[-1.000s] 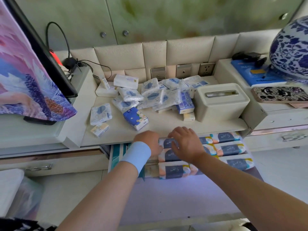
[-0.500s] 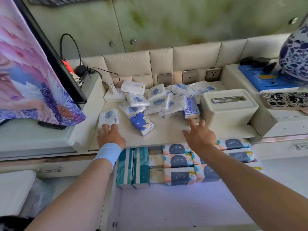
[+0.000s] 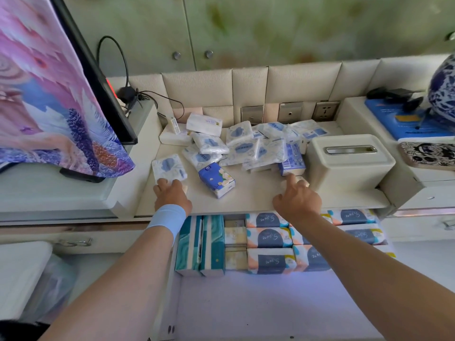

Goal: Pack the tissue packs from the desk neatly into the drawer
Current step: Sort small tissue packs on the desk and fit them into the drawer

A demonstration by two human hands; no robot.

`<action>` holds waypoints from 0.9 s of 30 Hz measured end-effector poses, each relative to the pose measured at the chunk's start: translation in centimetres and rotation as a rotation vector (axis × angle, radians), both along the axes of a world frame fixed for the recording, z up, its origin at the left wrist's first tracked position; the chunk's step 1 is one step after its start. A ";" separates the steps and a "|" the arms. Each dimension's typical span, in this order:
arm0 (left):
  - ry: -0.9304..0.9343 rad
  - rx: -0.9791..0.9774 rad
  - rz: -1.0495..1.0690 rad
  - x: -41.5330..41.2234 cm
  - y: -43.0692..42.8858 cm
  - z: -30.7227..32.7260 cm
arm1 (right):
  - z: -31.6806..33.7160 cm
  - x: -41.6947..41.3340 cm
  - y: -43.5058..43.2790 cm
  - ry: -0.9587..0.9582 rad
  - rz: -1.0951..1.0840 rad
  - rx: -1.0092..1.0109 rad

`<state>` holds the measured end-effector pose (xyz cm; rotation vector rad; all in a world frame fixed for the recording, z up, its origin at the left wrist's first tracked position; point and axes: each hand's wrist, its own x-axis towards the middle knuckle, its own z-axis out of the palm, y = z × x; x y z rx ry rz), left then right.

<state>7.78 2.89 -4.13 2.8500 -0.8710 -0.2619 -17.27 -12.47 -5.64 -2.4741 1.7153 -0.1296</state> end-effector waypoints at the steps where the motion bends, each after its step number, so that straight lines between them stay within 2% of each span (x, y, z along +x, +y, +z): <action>1: -0.001 0.014 -0.012 0.0 0.1 0.1 | -0.1 -0.1 0.2 0.010 -0.015 -0.006; 5: 0.012 0.026 -0.048 -0.3 0.5 0.2 | -0.2 -0.1 0.4 -0.002 0.001 -0.072; 8: 0.068 -0.030 -0.034 -1.3 0.8 0.6 | 0.6 -0.2 0.3 0.003 0.017 0.015; 12: 0.028 -0.250 -0.035 -2.9 1.0 2.2 | 1.7 -0.8 0.1 0.032 0.070 0.132; 16: 0.097 -0.385 -0.143 -4.5 -0.2 4.4 | 2.3 -1.4 0.0 0.070 0.114 0.215; 22: 0.096 -0.213 -0.530 -8.5 -3.8 6.5 | 1.9 -2.0 0.1 -0.037 0.193 0.284; 27: 0.105 -0.003 -0.723 -10.7 -6.9 5.9 | 2.1 -1.8 0.0 -0.088 0.320 0.320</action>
